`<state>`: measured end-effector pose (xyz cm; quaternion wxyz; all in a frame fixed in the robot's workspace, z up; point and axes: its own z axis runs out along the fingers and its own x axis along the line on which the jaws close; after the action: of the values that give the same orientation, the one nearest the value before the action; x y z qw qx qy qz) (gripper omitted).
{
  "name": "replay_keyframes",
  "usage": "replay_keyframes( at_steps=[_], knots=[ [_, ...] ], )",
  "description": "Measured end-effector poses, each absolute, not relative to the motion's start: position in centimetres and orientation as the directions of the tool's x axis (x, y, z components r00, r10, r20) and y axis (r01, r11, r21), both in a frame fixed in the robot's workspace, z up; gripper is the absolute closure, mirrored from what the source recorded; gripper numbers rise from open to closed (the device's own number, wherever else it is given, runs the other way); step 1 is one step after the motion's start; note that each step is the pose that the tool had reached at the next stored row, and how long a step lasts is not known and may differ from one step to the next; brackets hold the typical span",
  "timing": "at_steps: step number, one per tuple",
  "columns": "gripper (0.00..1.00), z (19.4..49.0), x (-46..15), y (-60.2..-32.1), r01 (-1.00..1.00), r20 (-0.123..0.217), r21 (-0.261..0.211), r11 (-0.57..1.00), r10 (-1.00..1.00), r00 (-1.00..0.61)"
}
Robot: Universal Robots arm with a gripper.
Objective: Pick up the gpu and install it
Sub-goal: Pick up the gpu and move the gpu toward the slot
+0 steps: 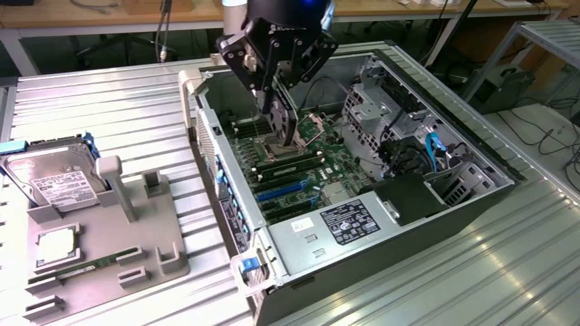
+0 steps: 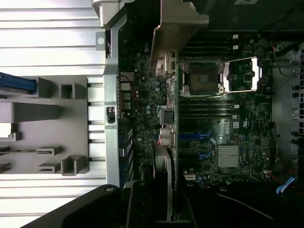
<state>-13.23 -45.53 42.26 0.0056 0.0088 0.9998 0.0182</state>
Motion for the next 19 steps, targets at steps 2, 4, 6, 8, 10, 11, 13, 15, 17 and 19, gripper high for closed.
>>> replay_keyframes(
  at_steps=[2,4,6,8,10,11,13,15,17,19],
  knots=[
    [0.73,42.3,-12.9,-45.5,0.017,-0.011,0.036,0.999,0.018,-1.000],
    [0.73,42.2,-12.7,-45.5,0.017,-0.011,0.036,0.999,0.018,-1.000],
    [0.73,42.2,-12.4,-45.5,0.017,-0.011,0.036,0.999,0.018,-1.000],
    [0.73,42.2,-12.3,-45.5,0.017,-0.011,0.036,0.999,0.018,-1.000],
    [0.73,42.2,-12.1,-45.5,0.017,-0.011,0.036,0.999,0.018,-1.000],
    [0.73,42.2,-12.0,-45.5,0.017,-0.011,0.036,0.999,0.018,-1.000],
    [0.73,42.2,-11.9,-45.5,0.017,-0.011,0.036,0.999,0.018,-1.000],
    [0.73,42.2,-11.7,-45.5,0.017,-0.011,0.036,0.999,0.018,-1.000],
    [0.73,42.2,-11.6,-45.5,0.018,-0.011,0.036,0.999,0.018,-1.000],
    [0.73,42.2,-11.4,-45.5,0.017,-0.011,0.036,0.999,0.018,-1.000]
  ],
)
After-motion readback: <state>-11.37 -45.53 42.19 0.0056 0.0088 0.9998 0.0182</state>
